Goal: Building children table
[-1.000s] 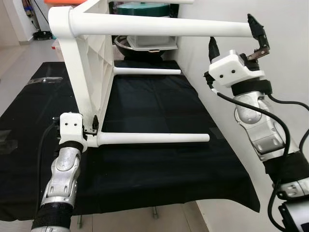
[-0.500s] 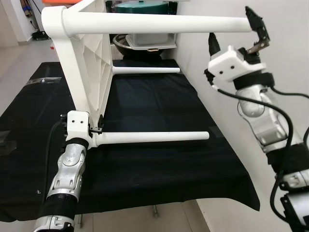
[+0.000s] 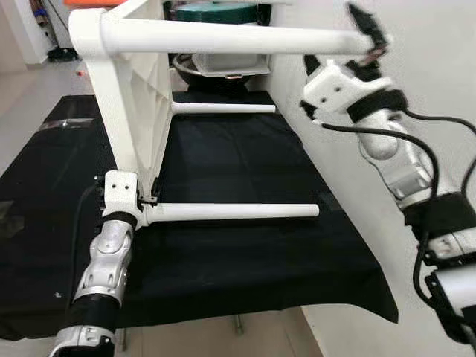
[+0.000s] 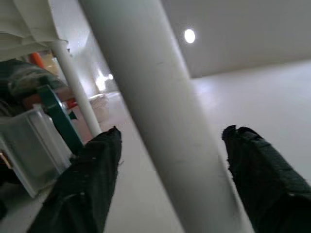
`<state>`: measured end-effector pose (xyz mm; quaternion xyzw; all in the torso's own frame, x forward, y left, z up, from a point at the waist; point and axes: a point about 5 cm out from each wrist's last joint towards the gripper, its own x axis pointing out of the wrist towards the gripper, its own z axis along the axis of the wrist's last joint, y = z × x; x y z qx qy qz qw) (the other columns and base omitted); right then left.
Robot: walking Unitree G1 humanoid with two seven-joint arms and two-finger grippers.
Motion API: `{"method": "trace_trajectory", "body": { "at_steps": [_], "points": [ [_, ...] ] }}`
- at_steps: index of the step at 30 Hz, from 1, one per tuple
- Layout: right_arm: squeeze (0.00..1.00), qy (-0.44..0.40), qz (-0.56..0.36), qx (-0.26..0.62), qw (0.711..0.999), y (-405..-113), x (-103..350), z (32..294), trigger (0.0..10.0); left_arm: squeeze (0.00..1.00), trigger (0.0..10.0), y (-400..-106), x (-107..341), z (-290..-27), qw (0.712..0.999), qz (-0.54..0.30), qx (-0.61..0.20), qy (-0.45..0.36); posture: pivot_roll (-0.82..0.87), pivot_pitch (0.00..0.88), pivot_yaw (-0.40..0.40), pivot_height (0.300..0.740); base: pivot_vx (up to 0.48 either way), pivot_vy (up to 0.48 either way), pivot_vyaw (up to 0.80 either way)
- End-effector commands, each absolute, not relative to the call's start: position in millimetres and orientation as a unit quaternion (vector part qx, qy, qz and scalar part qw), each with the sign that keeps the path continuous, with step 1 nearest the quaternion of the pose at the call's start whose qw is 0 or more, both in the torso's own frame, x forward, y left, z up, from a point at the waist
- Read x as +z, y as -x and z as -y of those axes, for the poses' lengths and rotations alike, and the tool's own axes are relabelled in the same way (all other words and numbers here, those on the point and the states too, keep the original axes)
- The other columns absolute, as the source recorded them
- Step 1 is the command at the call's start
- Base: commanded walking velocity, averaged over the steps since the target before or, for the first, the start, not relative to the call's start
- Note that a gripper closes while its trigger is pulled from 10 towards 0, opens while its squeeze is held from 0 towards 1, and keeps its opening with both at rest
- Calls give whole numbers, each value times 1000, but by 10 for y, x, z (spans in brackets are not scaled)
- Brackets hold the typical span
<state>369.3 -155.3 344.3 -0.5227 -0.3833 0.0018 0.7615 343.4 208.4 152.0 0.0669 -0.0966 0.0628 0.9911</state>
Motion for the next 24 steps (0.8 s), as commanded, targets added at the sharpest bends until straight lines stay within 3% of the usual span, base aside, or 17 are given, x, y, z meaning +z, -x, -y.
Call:
{"method": "trace_trajectory", "body": {
  "at_steps": [1,2,3,24],
  "points": [
    [0,536,381,19,753,-3711,3436,1503,3059,0,10000,-3435,1498,-2108,991,94,63,-70,41,0,-45,740,0,0,0],
    [0,536,381,19,753,-3711,3436,1503,3059,0,10000,-3435,1498,-2108,991,94,63,-70,41,0,-45,740,0,0,0],
    [0,540,378,27,751,-3729,3428,1489,0,0,10000,-3437,1498,-2113,991,95,63,-70,41,0,-48,740,0,0,0],
    [20,545,326,48,771,-3860,3364,1649,0,0,10000,-3478,1480,-2219,990,87,72,-81,33,0,-45,740,0,0,0]
  ]
}}
